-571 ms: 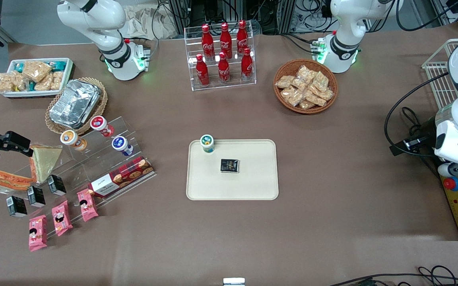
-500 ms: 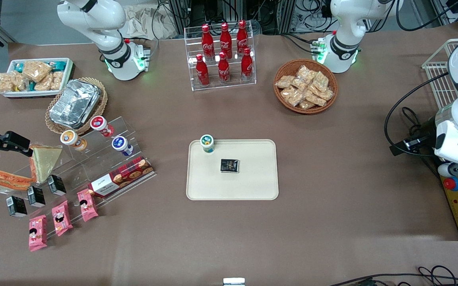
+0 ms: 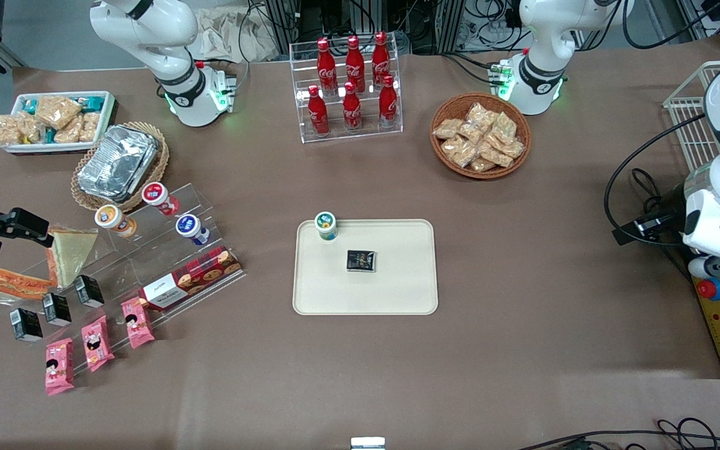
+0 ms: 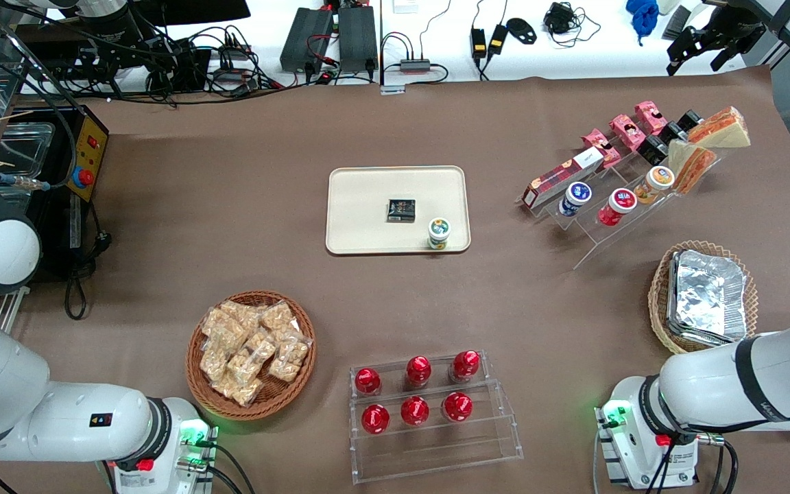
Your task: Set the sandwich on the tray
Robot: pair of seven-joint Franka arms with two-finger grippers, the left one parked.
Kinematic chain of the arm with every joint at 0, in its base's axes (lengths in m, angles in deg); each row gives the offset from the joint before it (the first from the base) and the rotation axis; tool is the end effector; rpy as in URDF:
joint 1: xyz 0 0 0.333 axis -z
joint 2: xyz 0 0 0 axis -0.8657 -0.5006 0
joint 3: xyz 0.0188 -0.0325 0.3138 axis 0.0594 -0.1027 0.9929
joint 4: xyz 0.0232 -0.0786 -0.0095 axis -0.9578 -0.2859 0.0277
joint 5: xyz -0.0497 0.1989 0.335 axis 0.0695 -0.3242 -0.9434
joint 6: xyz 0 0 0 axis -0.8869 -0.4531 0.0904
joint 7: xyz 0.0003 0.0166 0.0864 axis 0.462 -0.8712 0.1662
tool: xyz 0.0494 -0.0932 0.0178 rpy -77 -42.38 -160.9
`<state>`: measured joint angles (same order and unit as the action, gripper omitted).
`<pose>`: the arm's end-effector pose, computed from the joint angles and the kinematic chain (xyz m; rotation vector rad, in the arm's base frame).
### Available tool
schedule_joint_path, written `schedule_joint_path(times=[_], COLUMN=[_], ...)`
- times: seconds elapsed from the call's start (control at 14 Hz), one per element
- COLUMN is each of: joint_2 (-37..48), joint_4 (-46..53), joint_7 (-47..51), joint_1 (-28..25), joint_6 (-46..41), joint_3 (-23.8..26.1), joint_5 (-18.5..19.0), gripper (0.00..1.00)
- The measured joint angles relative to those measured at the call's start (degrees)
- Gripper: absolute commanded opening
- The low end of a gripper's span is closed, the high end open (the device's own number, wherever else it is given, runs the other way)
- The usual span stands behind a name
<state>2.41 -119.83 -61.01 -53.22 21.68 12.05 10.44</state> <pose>0.5884 -0.0834 0.5679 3.1363 0.0157 0.1181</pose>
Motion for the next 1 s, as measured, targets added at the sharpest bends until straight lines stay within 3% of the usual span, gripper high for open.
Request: schedule_joint_path(times=[0.43,0.79,1.0], joint_2=[0.0,-1.8,-5.5], joint_4=[0.1,0.1,0.0], joint_7=[24.1,28.0,37.2], joint_1=[0.3,5.6,9.8], joint_6=[0.1,2.8,4.9], joint_3=[-0.3,-3.4,-4.5], joint_5=[8.6,8.1,5.7], gripper=[0.99,0.97,0.98])
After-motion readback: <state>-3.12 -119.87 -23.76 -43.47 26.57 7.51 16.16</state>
